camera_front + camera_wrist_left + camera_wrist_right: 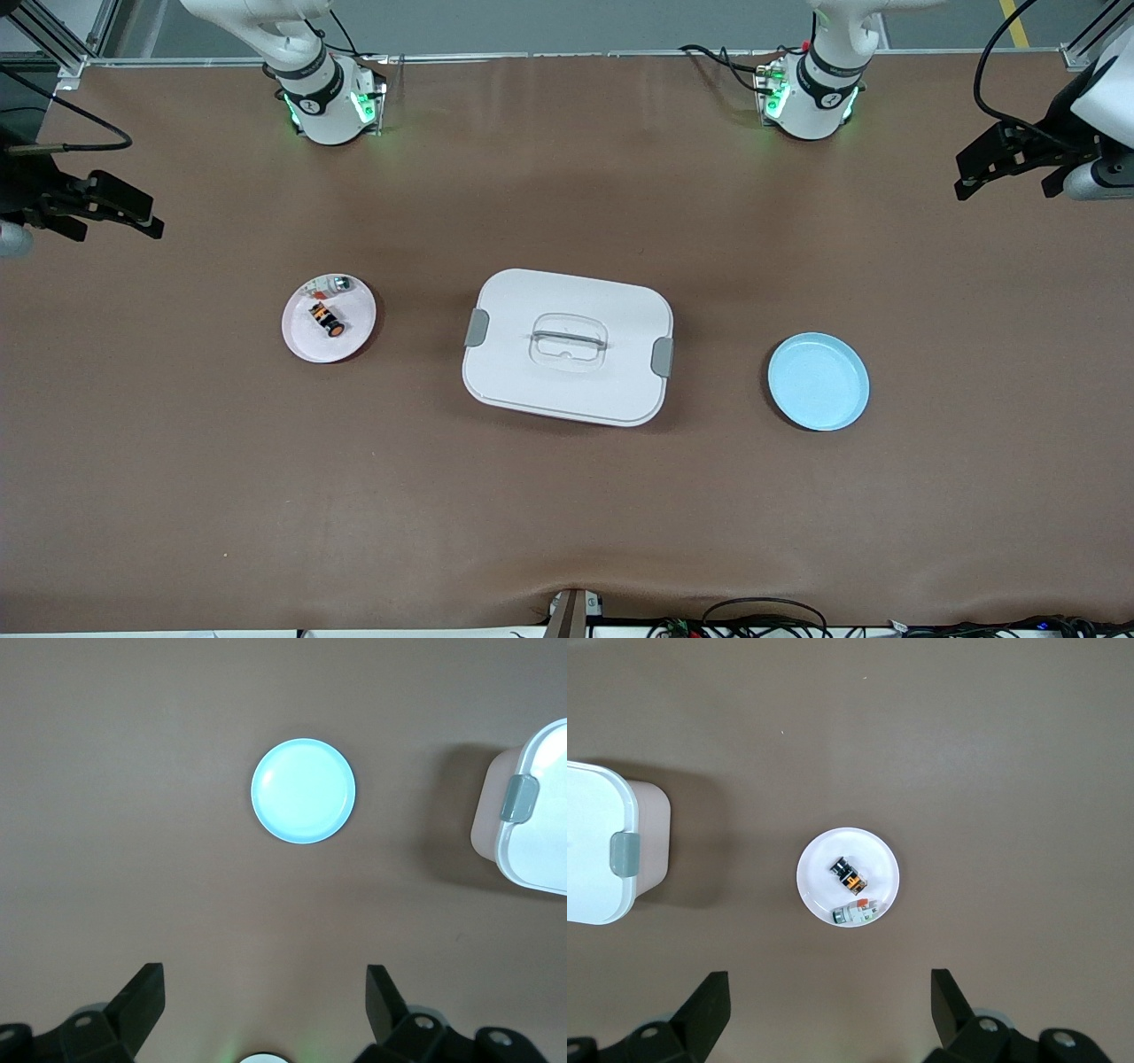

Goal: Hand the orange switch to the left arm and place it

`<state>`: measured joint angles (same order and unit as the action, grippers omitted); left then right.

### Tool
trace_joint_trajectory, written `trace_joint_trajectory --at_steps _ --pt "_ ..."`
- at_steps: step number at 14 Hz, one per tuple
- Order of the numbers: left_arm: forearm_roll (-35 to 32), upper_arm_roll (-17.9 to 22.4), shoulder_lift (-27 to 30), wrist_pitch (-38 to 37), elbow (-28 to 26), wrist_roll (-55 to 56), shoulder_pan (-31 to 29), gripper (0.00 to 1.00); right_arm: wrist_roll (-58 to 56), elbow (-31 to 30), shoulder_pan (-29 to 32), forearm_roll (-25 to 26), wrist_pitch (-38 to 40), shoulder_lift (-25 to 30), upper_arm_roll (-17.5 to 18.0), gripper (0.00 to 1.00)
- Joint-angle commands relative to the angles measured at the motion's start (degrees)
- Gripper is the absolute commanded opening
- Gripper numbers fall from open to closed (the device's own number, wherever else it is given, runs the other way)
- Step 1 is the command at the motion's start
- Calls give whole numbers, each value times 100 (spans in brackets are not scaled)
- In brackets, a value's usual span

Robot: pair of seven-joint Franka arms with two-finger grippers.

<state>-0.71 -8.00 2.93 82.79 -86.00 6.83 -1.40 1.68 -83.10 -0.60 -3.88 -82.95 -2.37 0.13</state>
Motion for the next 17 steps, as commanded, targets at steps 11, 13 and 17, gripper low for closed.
trace_joint_trajectory --at_steps 11,13,17 --pt "-17 -18 -90 -87 66 -42 -27 100 -36 -110 113 2 7 70 49 100" --pt "-8 -26 -90 -87 65 -59 -10 100 -36 -110 131 -7 -19 61 49 100" --pt "-8 -44 -90 -87 48 -68 -1 100 -36 -93 131 10 -29 -79 49 100"
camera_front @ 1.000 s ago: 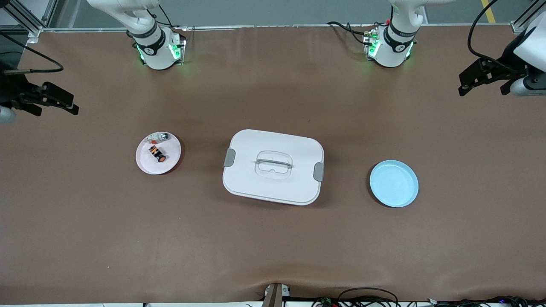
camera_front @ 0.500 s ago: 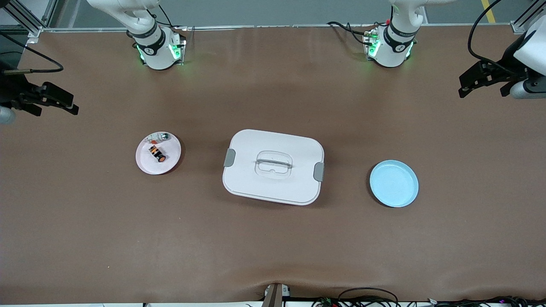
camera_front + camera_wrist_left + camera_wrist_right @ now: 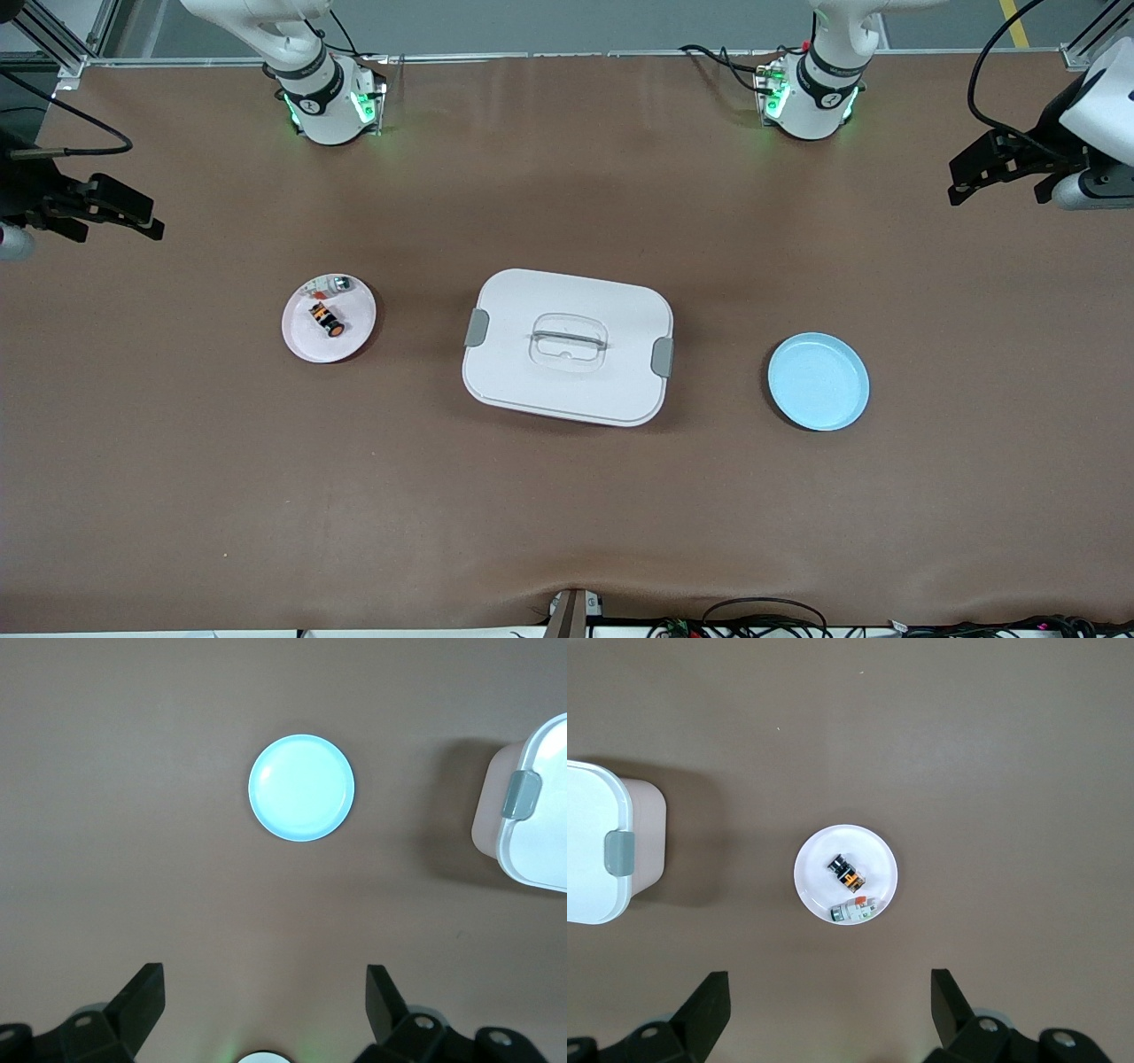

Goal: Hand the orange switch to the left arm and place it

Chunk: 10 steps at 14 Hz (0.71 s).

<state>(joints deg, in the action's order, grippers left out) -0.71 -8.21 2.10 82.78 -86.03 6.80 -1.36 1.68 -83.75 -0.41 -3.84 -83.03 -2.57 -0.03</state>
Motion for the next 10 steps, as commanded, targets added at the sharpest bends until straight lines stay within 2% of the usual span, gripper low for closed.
trace_joint_trajectory --at_steps 1,3,10 --pt "-8 -32 -7 -87 60 -64 4 100 -36 -18 111 6 -46 -94 65 100" --pt "0 -32 -16 -78 60 -64 13 100 -19 -1 137 -46 -3 -628 65 100" --pt "62 -32 -7 -78 78 -73 -31 100 -80 44 419 -38 -73 -1070 65 100"
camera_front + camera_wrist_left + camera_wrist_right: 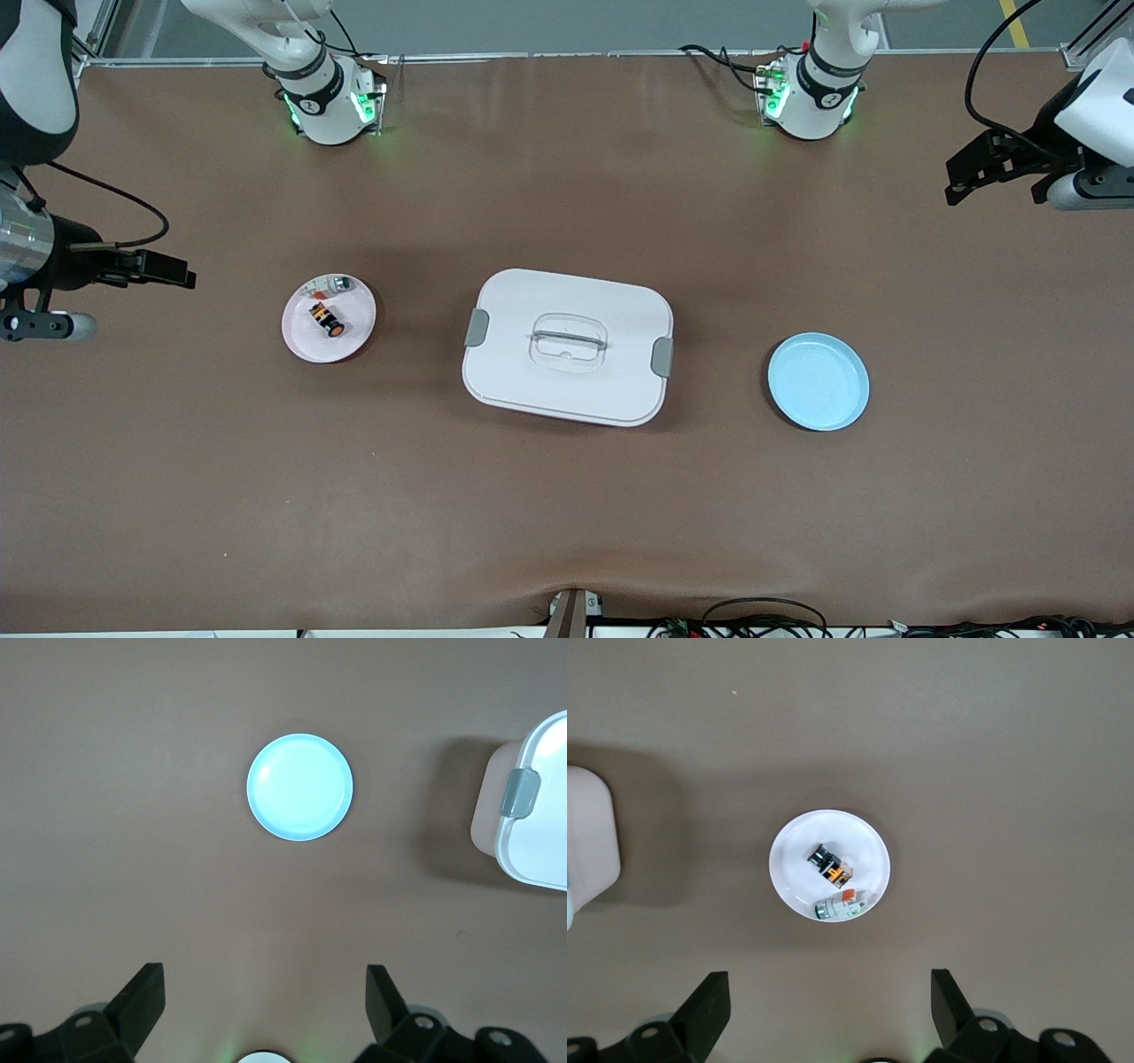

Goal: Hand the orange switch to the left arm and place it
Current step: 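Move the right gripper over the white dish with the switch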

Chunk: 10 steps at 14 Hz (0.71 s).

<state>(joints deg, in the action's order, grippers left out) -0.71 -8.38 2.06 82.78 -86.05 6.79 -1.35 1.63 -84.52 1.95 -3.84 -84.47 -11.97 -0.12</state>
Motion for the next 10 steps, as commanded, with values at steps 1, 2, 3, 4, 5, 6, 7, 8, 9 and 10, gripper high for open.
trace_joint_trajectory --at_steps 1,2,3,4,5,6,7,8,9,10 --pt "62 -15 -4 -78 80 -72 -32 100 -75 76 174 -29 19 -130 73 100" --pt "62 -15 -4 -78 71 -72 -41 100 -75 15 165 -20 -95 -138 73 100" --pt "62 -15 -4 -78 71 -72 -41 100 -75 -169 130 -20 -235 -139 73 100" --pt "62 -15 -4 -78 71 -72 -41 100 12 -388 95 -20 -445 -121 73 100" --pt "62 -15 -4 -69 71 -64 -41 100 204 -703 16 -20 -752 -86 73 100" --pt "62 -15 -12 -43 71 -63 -41 100 641 -1011 -19 -20 -1060 -34 82 100" --pt "62 -15 -12 -34 71 -63 -41 100 1046 -1232 -63 -29 -1193 2 99 100" --pt "62 -15 -12 -34 80 -63 -41 100 1406 -1321 -55 -38 -1177 28 100 100" --pt "62 -15 -21 -25 80 -63 -41 100 1601 -1357 67 -90 -1194 2 82 100" --pt "62 -15 -39 -25 80 -63 -41 100 1638 -1348 190 -91 -1221 -24 82 100"
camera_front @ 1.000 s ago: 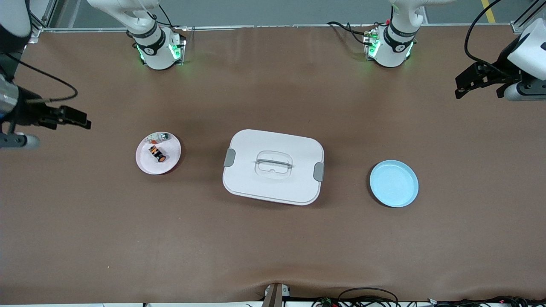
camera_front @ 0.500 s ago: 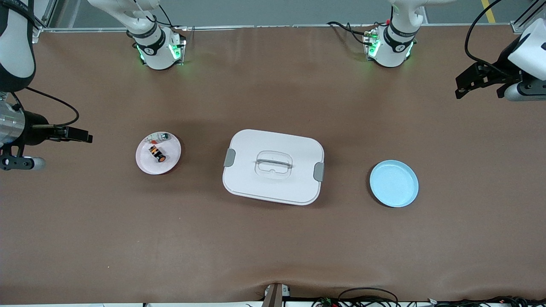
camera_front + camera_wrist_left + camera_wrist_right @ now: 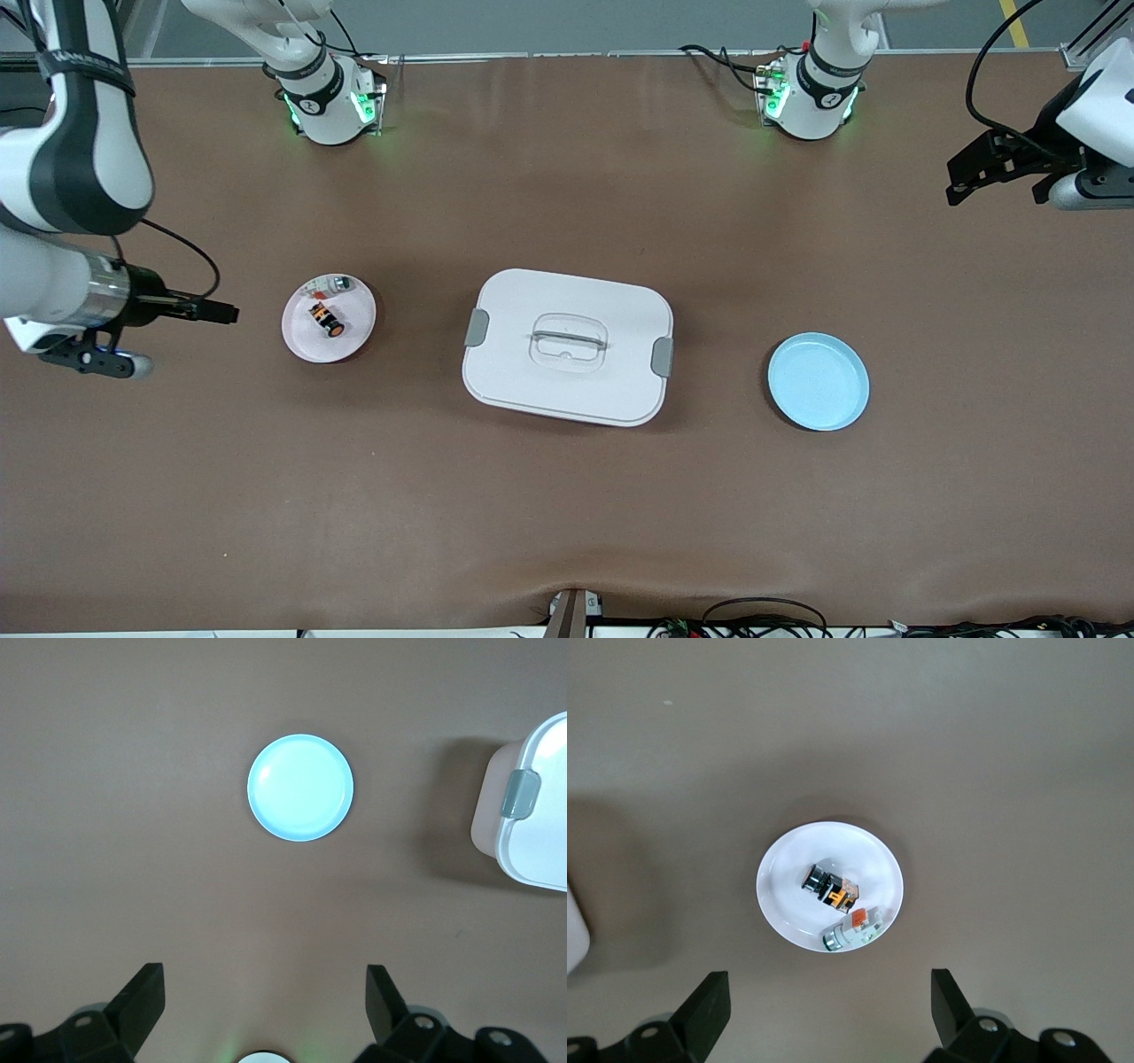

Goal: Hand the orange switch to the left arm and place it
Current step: 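Move the right gripper over the white dish with the switch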

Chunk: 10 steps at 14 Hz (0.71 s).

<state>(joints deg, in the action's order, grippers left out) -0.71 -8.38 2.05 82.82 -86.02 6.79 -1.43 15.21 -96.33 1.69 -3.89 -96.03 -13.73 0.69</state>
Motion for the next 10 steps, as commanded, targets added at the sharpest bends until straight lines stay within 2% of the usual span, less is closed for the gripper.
trace_joint_trajectory --at_steps 1,4,8,10 --pt "62 -6 -29 -29 77 -63 -41 100 272 -166 261 -86 -99 143 -7 100" --pt "62 12 -29 -29 86 -63 -33 100 158 52 576 10 -136 29 -7 100" --pt "62 38 -2 -38 77 -63 -41 100 -10 63 657 55 -460 -68 -7 100" --pt "62 38 -11 -38 77 -63 -41 100 775 -156 622 -76 -486 -42 2 100"
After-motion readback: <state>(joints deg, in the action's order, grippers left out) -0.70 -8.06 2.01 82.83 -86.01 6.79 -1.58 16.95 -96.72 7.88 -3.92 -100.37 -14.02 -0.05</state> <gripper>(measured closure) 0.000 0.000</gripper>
